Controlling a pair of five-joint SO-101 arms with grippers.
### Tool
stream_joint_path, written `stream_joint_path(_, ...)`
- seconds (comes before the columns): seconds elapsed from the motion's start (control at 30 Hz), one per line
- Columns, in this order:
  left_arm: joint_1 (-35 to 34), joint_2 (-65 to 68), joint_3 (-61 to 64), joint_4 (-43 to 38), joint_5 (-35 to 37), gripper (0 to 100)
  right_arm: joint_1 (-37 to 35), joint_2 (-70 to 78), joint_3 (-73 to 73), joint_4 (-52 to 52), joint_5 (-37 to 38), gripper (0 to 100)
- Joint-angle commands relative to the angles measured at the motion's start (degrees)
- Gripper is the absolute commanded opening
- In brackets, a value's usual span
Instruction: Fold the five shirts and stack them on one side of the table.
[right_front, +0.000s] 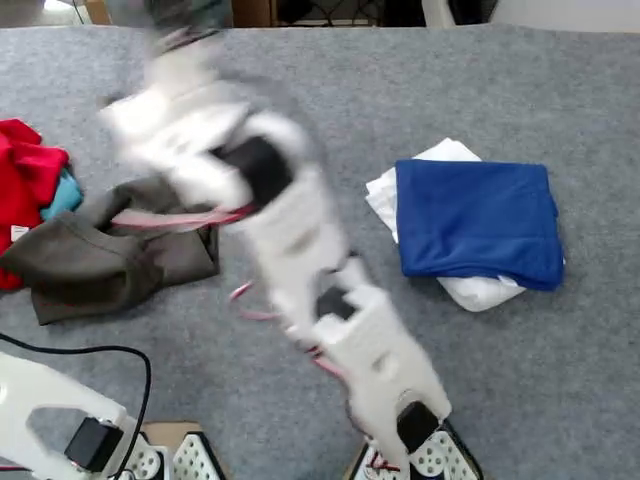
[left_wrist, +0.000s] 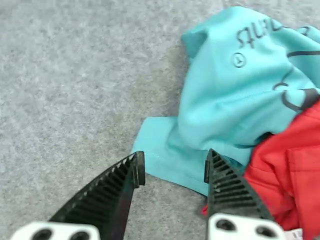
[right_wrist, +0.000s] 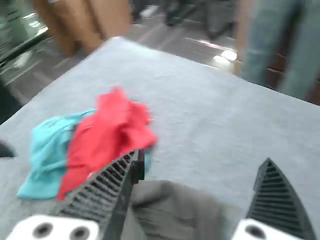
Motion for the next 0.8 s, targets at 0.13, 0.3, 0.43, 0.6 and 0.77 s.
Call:
stream_joint_path(0.13,6.7,-3.9,-2.1,0.1,-0.4,22,29.0,-19.9,2.2,10.8,-1.5,34.7)
stream_joint_path(0.3,11.1,-3.6,-2.1,0.1,-0.3,22,41.9,-31.3,32.2,10.8,-1.6,34.8)
stream_joint_path(0.43,14.0,-4.0,0.0,0.2,-0.4,22,42.9,-42.0,55.2,10.6,-1.4,34.8)
stream_joint_path(0.6,14.9,-4.0,5.3,0.2,-0.4,22,54.7,-48.0,72.0,10.5,1.5,34.8)
stream_joint_path(0.77,15.3,-4.0,9.2,0.2,-0.5,22,67.6,-47.4,76.5,10.4,10.7,34.8)
